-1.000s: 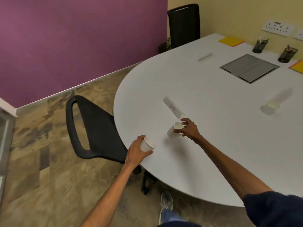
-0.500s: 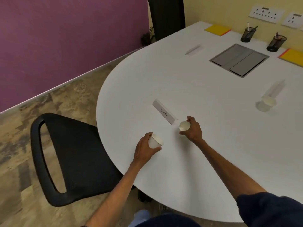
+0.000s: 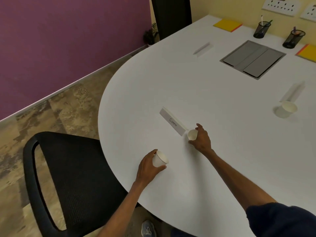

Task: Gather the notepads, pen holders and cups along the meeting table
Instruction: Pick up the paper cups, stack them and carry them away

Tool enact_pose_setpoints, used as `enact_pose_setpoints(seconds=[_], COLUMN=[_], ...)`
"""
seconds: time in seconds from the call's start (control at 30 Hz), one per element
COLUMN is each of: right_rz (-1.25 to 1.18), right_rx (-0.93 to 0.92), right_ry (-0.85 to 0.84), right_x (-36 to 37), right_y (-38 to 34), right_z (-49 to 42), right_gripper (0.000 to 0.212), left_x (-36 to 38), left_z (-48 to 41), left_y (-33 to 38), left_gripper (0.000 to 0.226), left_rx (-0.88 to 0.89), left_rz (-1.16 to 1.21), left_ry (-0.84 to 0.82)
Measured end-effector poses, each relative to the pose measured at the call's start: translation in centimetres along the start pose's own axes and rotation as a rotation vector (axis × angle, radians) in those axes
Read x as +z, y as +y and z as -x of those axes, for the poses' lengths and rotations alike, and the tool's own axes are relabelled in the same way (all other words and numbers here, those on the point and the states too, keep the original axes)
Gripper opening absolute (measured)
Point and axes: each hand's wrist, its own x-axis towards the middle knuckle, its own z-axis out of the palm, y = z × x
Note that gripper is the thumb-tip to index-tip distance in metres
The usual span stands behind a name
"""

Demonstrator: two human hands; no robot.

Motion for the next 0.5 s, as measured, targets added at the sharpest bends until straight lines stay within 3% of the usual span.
enact_pose_setpoints(seconds=[0.3,0.5], right_rz=[0.155,0.07], right_rx=[-0.096,-0.21], right_ry=[0.045,0.087], right_x=[0.7,1.5], right_y=[-0.8,-3.6], right_z=[0.4,0.6], right_gripper=[0.103,0.073], left_x=[-1.1,-2.2], left_z=[-1.1,-1.0], left_y=[0.2,0.8], left_gripper=[0.081,0.083], left_rx=[0.002,0.042], left_rz=[-0.008,-0.033], left_ry=[0.034,0.102])
